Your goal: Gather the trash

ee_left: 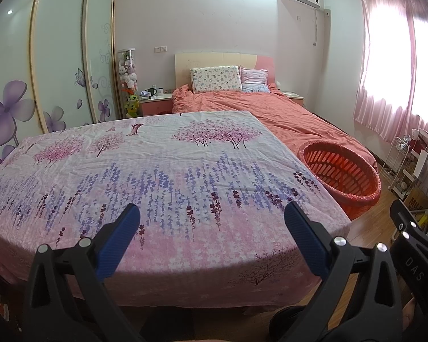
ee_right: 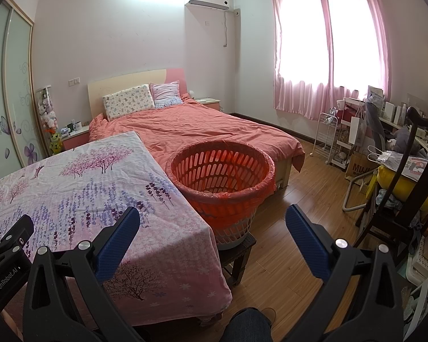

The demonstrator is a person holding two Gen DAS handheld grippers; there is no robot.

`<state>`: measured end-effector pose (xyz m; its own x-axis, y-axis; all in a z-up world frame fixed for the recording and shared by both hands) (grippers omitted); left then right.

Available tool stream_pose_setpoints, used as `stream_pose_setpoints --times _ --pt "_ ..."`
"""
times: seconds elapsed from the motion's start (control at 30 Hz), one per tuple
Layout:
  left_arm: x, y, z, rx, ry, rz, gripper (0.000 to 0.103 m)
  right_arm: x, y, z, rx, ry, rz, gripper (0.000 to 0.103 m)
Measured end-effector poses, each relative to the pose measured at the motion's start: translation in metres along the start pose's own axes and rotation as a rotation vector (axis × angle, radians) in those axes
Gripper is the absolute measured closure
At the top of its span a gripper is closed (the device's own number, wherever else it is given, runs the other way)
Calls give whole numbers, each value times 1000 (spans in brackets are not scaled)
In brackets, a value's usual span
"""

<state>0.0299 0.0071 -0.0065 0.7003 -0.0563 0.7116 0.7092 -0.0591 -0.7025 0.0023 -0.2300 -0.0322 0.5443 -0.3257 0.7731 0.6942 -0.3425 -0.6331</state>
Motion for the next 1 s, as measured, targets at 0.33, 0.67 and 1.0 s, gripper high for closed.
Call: stream_pose_setpoints --times 0.33,0.67,1.0 --pt "-2 0 1 1 0 2 4 0 0 0 0 -1 -1 2" --pt "-2 0 1 1 0 2 4 1 0 0 0 0 0 2" --pt "-3 -1 0 1 1 2 4 1 -1 0 0 -1 1 2"
Point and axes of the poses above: each gripper's, at about its wrist camera, not at the fingertips, and y roughly the way its jaws point, z to its left, x to its top, the point moved 6 cm from there along y, roughly the way its jaws point, and after that the axes turned 12 degrees about z, right-handed, at the moved point
